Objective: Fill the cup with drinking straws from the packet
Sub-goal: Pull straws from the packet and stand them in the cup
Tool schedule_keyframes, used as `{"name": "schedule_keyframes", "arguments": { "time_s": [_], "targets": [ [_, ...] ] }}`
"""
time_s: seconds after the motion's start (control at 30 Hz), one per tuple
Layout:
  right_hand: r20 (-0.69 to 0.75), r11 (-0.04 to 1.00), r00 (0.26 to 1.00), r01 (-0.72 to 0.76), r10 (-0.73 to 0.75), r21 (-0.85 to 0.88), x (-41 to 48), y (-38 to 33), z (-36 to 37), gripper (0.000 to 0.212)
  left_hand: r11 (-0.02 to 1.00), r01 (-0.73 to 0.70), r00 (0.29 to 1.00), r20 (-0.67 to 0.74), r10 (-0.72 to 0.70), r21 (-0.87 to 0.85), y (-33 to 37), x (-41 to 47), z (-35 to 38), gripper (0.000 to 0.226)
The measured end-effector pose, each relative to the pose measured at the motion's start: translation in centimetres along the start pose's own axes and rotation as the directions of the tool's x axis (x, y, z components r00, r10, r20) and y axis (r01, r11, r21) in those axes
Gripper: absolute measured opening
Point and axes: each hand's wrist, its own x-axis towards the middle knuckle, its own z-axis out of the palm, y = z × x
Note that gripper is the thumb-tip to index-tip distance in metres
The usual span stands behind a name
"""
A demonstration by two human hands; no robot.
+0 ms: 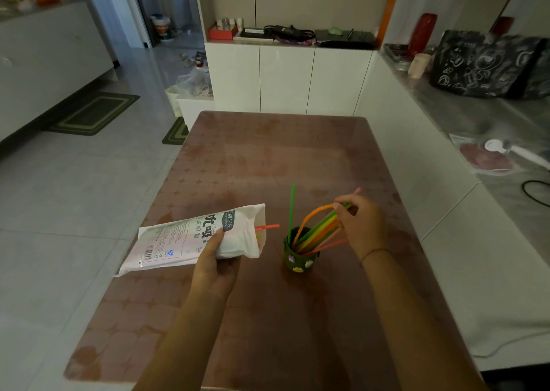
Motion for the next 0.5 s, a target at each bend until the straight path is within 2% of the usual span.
{"name": "schedule_keyframes", "arguments": {
  "time_s": [0.1, 0.23, 0.33, 0.37, 0.43, 0.5],
  "targets": [
    [-0.022, 0.998, 1.0, 0.018, -0.02, -0.063, 0.2, -0.1, -0.1, 0.016, 1.0, 0.003, 1.0, 0.017, -0.003, 0.002, 0.0, -0.2, 0.5, 0.044],
    [-0.137, 0.994, 0.988, 0.059, -0.071, -0.088, 0.2, -1.1, -1.0, 0.027, 1.0, -0.015, 0.999, 0.043, 0.015, 0.011, 0.3, -0.4, 0.9, 0.045],
    [-0.246, 0.993, 0.962, 0.122, -0.12, -0.01, -0.3, -2.6, -1.4, 0.019, 0.999, -0.027, 0.997, 0.069, 0.026, 0.018, 0.3, -0.6, 1.0, 0.044],
    [-0.238, 0.989, 0.965, 0.134, -0.115, 0.065, -0.7, -3.2, -1.3, 0.014, 0.999, -0.034, 0.996, 0.086, 0.032, 0.023, 0.3, -0.7, 1.1, 0.043],
    [-0.125, 0.965, 0.991, 0.076, -0.046, 0.25, -1.9, -4.0, 0.1, 0.009, 0.996, -0.063, 0.99, 0.131, 0.055, 0.059, 0.2, -1.0, 1.3, 0.041],
    [0.074, 0.906, 0.991, -0.129, 0.108, 0.402, -3.3, -4.5, 2.1, 0.01, 0.989, -0.1, 0.983, 0.166, 0.081, 0.106, 0.2, -1.3, 1.6, 0.036]
  ]
}}
